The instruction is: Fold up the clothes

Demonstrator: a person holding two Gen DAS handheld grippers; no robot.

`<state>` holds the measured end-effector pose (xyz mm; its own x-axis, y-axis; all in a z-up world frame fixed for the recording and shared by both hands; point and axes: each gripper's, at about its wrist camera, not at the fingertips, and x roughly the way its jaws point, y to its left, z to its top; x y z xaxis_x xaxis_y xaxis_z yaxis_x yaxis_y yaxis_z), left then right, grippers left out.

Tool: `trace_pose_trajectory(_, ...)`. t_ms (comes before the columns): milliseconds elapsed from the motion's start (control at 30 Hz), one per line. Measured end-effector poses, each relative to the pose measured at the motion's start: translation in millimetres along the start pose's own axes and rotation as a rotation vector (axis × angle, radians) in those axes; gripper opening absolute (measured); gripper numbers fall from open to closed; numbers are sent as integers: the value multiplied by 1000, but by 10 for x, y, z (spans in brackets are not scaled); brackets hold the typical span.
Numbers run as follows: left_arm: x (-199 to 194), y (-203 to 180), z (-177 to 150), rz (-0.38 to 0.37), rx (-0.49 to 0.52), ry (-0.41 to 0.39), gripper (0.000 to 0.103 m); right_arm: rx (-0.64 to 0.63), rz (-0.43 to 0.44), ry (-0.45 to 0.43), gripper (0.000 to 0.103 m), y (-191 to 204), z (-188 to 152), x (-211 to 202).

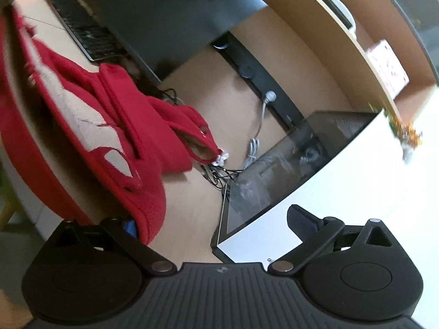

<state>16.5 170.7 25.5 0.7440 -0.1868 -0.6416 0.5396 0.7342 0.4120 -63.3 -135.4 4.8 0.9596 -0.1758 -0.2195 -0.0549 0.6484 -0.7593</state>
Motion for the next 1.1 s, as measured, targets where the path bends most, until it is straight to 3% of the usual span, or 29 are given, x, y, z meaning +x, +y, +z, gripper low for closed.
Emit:
trace_pose_trajectory(133, -45, 381, 399, -71, 49, -62, 103, -35, 41, -18, 100, -374, 293, 48)
trace_pose_trajectory(233, 453, 672, 765, -65, -26, -48, 103, 59, 100, -4, 101, -710, 573, 637)
trace_pose_trajectory(267, 687, 779, 884, -57, -88, -34, 103, 92, 112, 12, 101, -784, 659, 908)
trace_pose_trajectory(333, 1215, 1054, 1055, -83, -325, 25, 102, 158, 140, 53, 101, -919, 823, 1458)
trace_pose_trajectory(367, 1454, 1177, 1087, -131, -465, 49, 102, 186, 168, 113, 101, -922, 862, 1766)
trace_pose_trajectory(467, 2028, 1458, 946, -381, -871, 37, 102, 293, 274, 299, 101, -917, 914, 2644)
trace_pose_trajectory(500, 2085, 1462, 920, -411, -916, 30, 102, 342, 313, 341, 101, -908, 887, 2820)
trace_pose_trajectory(567, 2126, 1420, 882, -438, -955, 15, 102, 420, 388, 393, 101, -887, 844, 3023)
trace_pose_trajectory(600, 2064, 1403, 874, -442, -942, -6, 102, 438, 402, 379, 101, -911, 836, 3030)
trace_pose_trajectory(733, 1651, 1373, 798, -460, -860, -123, 103, 567, 378, 214, 103, -1322, 811, 2838)
trace_pose_trajectory(867, 1752, 1203, 831, -311, -786, -76, 103, 656, 368, 67, 103, -1658, 699, 2449)
trace_pose_trajectory(967, 1852, 1069, 862, -193, -728, -33, 103, 618, 501, 60, 103, -1444, 566, 2230)
trace_pose_trajectory(1033, 1918, 980, 883, -114, -689, -5, 103, 524, 578, 97, 96, -1099, 534, 2220)
trace_pose_trajectory(1100, 1985, 890, 903, -36, -649, 24, 103, 492, 552, 142, 85, -868, 564, 2444)
